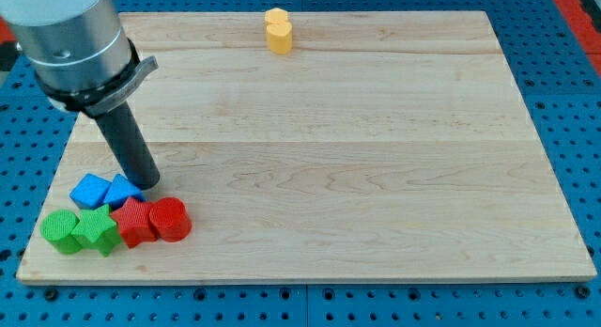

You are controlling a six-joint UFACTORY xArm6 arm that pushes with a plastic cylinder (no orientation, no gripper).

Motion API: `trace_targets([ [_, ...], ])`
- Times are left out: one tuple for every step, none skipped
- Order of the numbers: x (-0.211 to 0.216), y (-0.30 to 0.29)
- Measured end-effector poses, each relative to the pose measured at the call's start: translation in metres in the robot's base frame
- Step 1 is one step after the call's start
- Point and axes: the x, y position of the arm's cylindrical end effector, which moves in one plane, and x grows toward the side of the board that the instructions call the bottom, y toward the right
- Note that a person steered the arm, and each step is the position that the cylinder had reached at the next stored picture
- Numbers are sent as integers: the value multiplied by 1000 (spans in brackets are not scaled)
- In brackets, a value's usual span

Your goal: Push the yellow hexagon slightly right

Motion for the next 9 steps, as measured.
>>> trace_targets([
  [7,-16],
  [-16,-21],
  [-56,-4],
  [-109,4],
  [-171,12],
  [-250,24],
  [-314,44],
  [-316,54],
  [-316,97],
])
